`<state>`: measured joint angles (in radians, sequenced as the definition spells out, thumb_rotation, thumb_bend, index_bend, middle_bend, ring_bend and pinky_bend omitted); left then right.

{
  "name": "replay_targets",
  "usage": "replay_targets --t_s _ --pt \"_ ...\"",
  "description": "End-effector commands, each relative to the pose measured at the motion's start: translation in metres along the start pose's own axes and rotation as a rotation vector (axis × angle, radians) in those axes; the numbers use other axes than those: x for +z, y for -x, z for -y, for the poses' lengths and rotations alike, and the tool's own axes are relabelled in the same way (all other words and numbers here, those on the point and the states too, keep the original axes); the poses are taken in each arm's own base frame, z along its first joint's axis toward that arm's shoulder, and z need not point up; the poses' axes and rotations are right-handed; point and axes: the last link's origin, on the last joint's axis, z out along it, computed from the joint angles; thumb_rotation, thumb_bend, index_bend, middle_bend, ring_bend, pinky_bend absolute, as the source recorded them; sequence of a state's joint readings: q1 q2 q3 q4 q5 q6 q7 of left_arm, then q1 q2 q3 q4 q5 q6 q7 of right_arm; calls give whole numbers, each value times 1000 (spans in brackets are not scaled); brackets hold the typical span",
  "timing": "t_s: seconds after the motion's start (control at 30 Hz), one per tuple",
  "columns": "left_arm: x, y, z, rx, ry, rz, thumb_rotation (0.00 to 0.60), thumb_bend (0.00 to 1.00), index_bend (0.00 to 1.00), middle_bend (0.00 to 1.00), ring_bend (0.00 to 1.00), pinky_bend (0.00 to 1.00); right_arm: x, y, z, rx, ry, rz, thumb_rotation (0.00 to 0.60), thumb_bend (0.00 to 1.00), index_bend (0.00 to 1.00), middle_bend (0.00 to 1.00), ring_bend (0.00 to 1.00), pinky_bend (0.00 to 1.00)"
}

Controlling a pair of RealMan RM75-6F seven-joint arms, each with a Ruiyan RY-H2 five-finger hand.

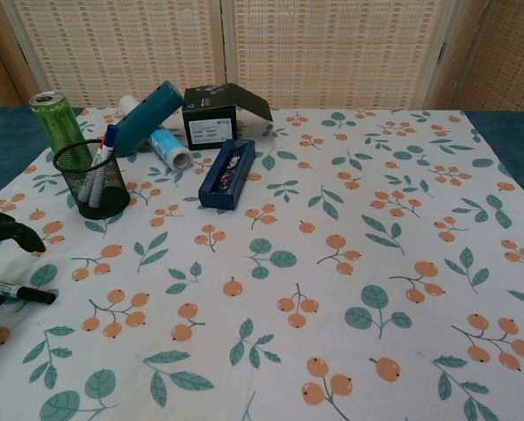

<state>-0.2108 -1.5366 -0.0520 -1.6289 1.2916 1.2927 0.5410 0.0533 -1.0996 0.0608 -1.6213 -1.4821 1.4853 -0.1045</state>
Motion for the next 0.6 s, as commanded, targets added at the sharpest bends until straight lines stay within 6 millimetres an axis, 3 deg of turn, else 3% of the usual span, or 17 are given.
replay_targets --t_s 0.03,0.6 --pt "6 6 1 8 -16 -6 600 336 328 291 98 170 0 0 0 -1 -1 2 600 43 213 130 142 211" --pt "10 27 4 31 -32 -15 600 337 460 410 150 197 0 -2 -2 2 7 -1 600 43 224 130 142 211"
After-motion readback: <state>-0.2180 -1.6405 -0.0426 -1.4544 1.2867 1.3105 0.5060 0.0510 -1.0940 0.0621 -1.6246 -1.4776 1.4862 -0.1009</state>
